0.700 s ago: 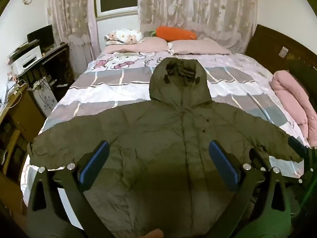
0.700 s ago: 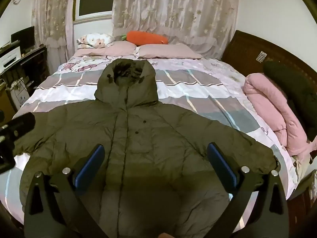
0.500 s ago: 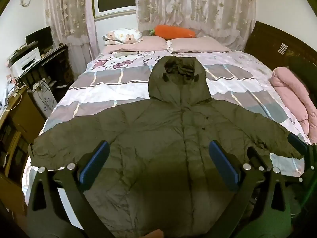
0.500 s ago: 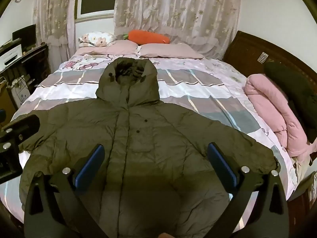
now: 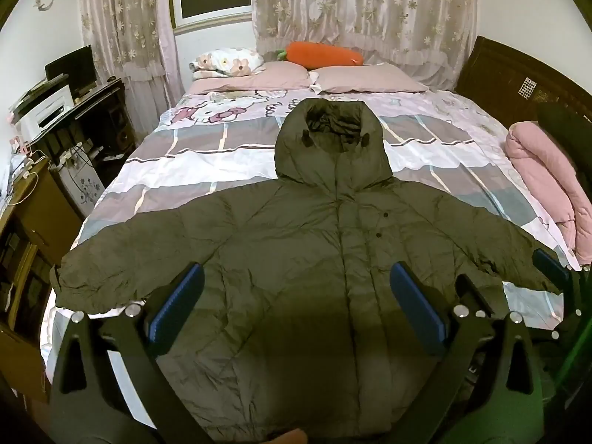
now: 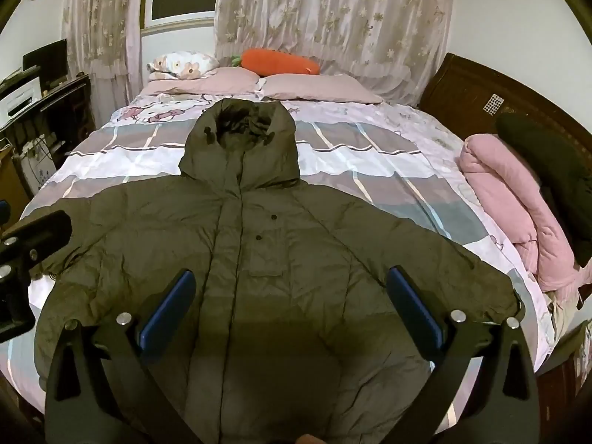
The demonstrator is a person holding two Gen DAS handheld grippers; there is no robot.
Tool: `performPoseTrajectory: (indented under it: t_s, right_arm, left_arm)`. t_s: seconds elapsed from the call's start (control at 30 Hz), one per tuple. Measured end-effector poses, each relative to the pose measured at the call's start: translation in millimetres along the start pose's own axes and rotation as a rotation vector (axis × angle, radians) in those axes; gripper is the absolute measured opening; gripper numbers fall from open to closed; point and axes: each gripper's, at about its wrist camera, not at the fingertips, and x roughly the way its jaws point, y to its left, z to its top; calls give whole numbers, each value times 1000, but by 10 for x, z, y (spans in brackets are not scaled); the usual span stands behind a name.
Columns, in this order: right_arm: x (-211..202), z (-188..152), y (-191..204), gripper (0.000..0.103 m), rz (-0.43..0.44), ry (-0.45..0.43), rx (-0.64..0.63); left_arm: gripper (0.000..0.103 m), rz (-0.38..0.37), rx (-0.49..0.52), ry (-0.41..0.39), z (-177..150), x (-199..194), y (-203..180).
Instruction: Fold large clothes
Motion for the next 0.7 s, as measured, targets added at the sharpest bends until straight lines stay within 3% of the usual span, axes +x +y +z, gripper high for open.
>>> performPoseTrajectory:
  t_s: [0.7]
  right_arm:
    - [39,-25,-4,102,2,9,-2]
  left_arm:
    - [101,-4,-1,1,-45,28,24]
